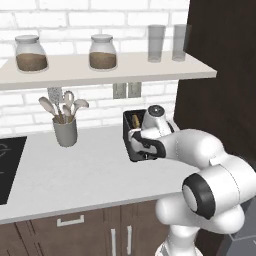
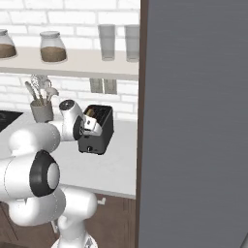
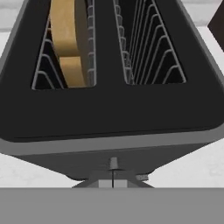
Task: Start the toaster. Once the lever pops up, take the bread to the plate on the dining counter.
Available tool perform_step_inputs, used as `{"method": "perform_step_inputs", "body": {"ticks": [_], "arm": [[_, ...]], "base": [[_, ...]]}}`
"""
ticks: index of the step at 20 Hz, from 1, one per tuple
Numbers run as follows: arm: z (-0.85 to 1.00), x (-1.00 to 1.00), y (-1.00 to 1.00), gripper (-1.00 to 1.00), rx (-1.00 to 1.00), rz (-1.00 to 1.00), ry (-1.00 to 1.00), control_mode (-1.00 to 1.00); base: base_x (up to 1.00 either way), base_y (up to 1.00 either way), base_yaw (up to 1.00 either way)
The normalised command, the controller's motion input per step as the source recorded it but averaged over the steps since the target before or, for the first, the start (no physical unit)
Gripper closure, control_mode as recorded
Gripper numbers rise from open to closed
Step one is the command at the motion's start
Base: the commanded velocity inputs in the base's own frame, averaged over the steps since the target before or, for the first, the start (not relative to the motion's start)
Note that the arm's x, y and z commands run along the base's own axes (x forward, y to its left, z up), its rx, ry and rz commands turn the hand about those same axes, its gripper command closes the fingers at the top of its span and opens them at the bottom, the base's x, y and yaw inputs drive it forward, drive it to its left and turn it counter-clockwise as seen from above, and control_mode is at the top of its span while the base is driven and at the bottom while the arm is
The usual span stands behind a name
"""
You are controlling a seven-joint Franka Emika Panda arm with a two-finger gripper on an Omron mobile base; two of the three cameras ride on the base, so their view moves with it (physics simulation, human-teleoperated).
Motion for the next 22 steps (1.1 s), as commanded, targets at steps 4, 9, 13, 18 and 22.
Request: {"method": "perform_step_inputs", "body": {"ticks": [4,9,13,18,22], "arm": [[-0.61,-0.03,0.19,1.0,0.03,0.0,0.04,-1.0],[-0.65,-0.01,0.12,1.0,0.01,0.0,0.0,-1.0],[-0.81,-0.06,0.01,1.0,0.0,0.0,0.0,-1.0],[-0.55,-0.09,0.0,1.0,0.0,0.0,0.0,-1.0],[-0.23,-0.77,0.0,1.0,0.0,0.0,0.0,-1.0]], "base": [[0.0,0.0,0.0],[0.0,0.0,0.0],[0.0,0.0,0.0],[0.0,0.0,0.0],[0.0,0.0,0.0]]}}
